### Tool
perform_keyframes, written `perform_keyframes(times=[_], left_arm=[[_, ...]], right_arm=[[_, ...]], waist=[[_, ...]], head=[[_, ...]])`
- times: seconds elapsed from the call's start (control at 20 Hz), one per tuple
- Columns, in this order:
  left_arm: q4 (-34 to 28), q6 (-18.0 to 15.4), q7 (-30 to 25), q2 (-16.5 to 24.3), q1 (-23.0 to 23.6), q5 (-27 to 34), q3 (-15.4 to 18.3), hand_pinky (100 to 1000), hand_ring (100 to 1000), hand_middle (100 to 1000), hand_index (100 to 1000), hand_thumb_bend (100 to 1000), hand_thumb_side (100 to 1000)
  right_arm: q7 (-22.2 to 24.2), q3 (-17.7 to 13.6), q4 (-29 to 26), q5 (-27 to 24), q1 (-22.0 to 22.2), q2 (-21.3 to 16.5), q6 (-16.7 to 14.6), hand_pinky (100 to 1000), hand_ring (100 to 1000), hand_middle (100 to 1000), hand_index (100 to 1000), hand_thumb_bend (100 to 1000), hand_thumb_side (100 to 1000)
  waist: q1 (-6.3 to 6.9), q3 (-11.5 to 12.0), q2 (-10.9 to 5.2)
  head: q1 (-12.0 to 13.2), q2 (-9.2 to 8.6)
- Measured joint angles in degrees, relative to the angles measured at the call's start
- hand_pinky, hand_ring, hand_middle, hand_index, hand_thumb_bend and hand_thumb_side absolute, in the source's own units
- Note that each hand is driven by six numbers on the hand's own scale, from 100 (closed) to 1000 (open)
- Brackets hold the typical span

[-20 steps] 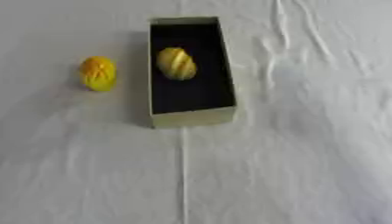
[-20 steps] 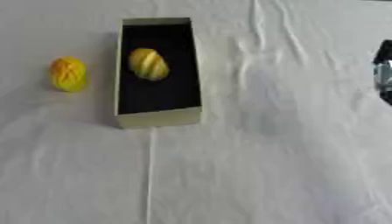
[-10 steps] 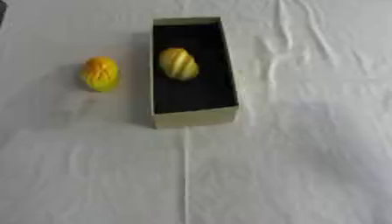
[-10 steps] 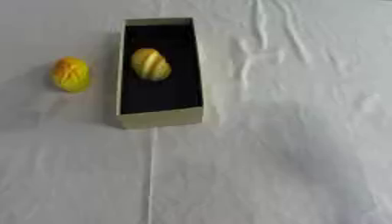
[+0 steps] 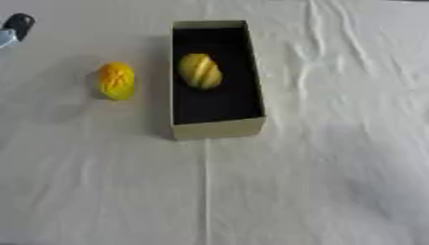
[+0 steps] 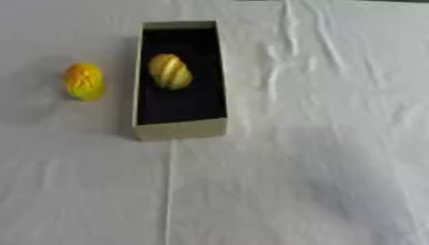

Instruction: Pick up objects on the table and place them in the box.

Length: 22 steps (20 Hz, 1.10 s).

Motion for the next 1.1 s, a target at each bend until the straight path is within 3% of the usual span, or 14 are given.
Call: perform_keyframes(times=[0.25, 0.4, 0.7, 1.0, 1.1], left_arm=[[5.16, -3.36, -0.44, -3.85, -2.16, -7.68, -0.18, 903, 949, 866, 922, 279, 243], [7.68, -4.34, -1.93, -5.35, -3.50, -11.26, -0.58, 906, 953, 871, 921, 330, 100], [12.17, -5.05, -5.33, -8.43, -4.85, -15.39, -1.04, 905, 951, 868, 917, 398, 100], [13.67, -5.62, -6.93, -10.01, -5.71, -15.98, -1.56, 907, 952, 872, 924, 353, 105], [13.77, -5.76, -7.53, -10.32, -5.76, -15.92, -1.67, 908, 953, 871, 927, 338, 299]], right_arm=[[-1.22, 0.83, 0.00, 1.45, 0.27, 0.55, 1.22, 888, 768, 722, 805, 100, 457], [-1.64, 0.96, 0.00, 1.45, 0.20, 0.71, 1.64, 889, 765, 719, 803, 100, 496], [-1.77, 1.57, 0.00, 0.12, -0.62, 1.05, 1.77, 891, 761, 713, 798, 100, 564], [-1.59, 1.56, 0.00, -2.37, -1.34, 1.13, 1.59, 892, 757, 707, 792, 100, 566], [-1.48, 1.54, 0.00, -3.09, -1.50, 1.31, 1.48, 892, 755, 705, 788, 100, 566]], waist=[[-0.02, 0.00, -0.01], [0.03, -0.03, -0.01], [0.42, -0.31, 0.06], [0.83, -0.50, 0.46], [0.96, -0.50, 0.47]], head=[[-0.11, -0.01], [-0.06, -0.01], [0.36, 0.03], [0.79, 0.06], [0.94, 0.08]])
